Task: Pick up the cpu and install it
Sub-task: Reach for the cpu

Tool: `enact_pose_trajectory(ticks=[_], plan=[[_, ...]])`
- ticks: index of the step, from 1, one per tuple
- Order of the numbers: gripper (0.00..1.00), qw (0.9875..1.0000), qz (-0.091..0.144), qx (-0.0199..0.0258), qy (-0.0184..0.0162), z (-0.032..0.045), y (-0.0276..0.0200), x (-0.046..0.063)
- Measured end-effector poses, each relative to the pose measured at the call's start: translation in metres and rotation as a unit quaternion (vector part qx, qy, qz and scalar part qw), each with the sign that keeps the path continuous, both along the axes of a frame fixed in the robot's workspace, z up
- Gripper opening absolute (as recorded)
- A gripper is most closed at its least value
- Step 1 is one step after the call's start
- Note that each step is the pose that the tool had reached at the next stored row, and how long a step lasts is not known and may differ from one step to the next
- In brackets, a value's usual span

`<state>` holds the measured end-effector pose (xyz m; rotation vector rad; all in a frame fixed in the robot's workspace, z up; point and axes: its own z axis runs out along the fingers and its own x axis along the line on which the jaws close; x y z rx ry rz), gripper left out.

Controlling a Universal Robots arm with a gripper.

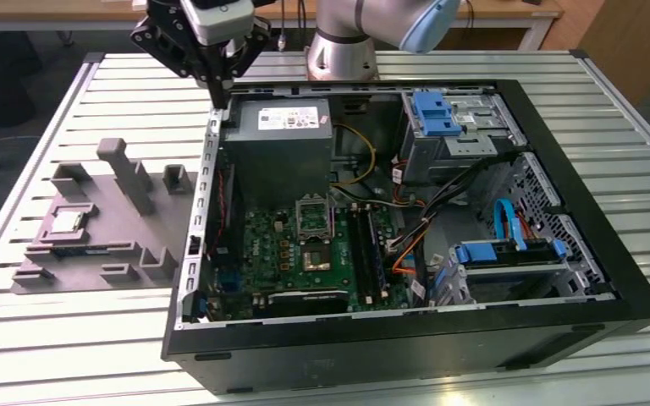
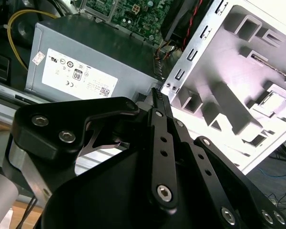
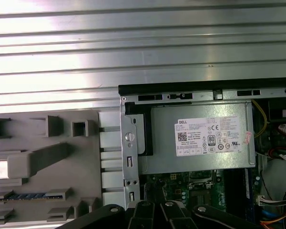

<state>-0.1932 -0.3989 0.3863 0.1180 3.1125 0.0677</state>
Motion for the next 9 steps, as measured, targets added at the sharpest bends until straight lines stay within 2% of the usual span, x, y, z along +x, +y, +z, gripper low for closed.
enact_pose_trajectory(ticks=[9], plan=[[0.11, 1.0000, 0.000, 0.0000, 0.0000, -0.0005, 0.0000, -0.0033]])
